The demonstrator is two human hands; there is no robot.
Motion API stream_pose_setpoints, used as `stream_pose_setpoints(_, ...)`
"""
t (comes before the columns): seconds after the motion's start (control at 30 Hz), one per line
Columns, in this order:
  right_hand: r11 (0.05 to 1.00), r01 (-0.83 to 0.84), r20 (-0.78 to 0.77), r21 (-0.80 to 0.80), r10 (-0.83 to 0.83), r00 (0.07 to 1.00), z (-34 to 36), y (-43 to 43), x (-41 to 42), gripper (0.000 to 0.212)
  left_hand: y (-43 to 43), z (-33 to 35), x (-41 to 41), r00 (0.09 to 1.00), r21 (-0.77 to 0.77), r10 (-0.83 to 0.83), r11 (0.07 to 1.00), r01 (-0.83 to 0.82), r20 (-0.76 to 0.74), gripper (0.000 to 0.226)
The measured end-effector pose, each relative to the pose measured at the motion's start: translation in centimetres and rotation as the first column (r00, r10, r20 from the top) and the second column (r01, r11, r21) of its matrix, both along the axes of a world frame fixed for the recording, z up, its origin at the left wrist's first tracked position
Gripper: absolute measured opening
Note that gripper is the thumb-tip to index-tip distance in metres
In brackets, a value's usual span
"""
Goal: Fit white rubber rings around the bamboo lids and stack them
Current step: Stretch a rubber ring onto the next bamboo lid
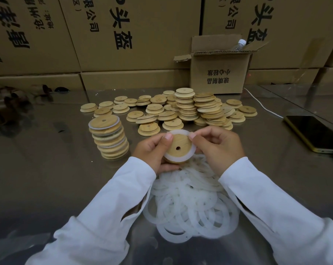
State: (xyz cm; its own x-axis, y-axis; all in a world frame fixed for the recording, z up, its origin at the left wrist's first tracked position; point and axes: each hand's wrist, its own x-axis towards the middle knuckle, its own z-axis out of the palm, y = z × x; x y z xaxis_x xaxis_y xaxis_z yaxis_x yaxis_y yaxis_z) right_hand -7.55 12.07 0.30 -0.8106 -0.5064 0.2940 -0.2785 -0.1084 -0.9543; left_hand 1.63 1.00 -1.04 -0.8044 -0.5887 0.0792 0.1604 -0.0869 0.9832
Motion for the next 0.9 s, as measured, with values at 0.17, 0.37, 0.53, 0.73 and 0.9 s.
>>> stream_pose_setpoints(0.17,1.000,0.007,-0.006,-0.001,-0.007,1.000,0.18,0.03,0.03,0.015,-0.02,-0.14,-0.09,0.999,-0.046,0.013,0.999,-0.015,-0.048,0.017)
stream_pose_setpoints(0.37,0.999,0.014,0.000,-0.029,-0.014,1.000,0.45,0.13,0.15,0.016,0.24,0.14,0.18,0.984,-0.268,0.069,0.957,-0.112,-0.165,0.026)
stream_pose_setpoints(0.53,0.999,-0.005,-0.002,-0.041,0.005,1.000,0.60,0.18,0.50,0.014,0.24,0.16,0.18,0.975,-0.318,0.145,0.928,-0.194,-0.170,0.011)
stream_pose_setpoints(0.73,0.998,0.028,-0.095,-0.060,-0.033,0.995,0.52,0.16,0.75,0.013,0.31,0.18,0.21,0.976,-0.384,0.157,0.900,-0.204,-0.151,0.024)
stream_pose_setpoints(0.9,0.999,0.005,-0.090,-0.050,-0.010,0.996,0.45,0.03,0.72,0.014,0.26,0.18,0.11,0.976,-0.284,0.152,0.939,-0.193,-0.158,0.012)
